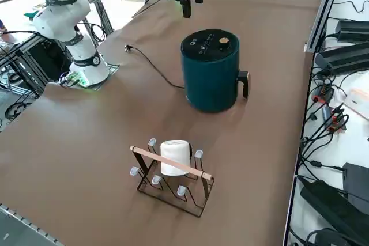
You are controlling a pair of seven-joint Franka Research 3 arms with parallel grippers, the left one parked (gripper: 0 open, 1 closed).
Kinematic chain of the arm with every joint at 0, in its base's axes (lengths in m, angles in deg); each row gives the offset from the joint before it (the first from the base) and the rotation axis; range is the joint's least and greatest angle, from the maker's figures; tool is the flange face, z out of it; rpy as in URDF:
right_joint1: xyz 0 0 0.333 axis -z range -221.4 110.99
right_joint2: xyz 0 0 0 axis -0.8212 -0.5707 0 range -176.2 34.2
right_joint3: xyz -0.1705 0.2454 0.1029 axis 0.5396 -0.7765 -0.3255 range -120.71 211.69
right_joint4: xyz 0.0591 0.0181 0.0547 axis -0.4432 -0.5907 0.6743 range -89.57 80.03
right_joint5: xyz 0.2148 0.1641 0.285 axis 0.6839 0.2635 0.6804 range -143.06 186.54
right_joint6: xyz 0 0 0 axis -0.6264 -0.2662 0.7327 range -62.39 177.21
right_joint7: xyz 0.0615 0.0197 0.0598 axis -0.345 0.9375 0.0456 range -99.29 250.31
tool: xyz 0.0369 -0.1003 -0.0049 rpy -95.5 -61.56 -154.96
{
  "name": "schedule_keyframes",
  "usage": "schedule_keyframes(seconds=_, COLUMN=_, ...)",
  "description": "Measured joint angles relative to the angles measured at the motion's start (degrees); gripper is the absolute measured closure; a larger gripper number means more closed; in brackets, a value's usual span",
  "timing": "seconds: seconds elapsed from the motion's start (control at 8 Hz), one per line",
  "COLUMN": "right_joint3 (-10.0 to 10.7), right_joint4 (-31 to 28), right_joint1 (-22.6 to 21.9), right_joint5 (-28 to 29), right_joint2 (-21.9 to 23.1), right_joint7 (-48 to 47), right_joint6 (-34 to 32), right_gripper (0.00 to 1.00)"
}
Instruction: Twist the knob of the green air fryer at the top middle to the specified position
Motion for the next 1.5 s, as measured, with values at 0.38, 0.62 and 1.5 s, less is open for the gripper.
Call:
schedule_keyframes(seconds=0.38, right_joint3=-0.23, right_joint4=-0.02, right_joint1=-2.35, right_joint5=-0.51, right_joint2=-4.45, right_joint7=-0.06, right_joint6=6.08, right_gripper=0.00)
schedule_keyframes(seconds=0.62, right_joint3=-0.24, right_joint4=-0.04, right_joint1=-4.05, right_joint5=-0.58, right_joint2=-7.17, right_joint7=-0.21, right_joint6=9.30, right_gripper=0.00)
schedule_keyframes(seconds=1.5, right_joint3=-0.24, right_joint4=-0.05, right_joint1=-4.61, right_joint5=-0.67, right_joint2=-12.18, right_joint7=-0.22, right_joint6=13.85, right_gripper=0.02)
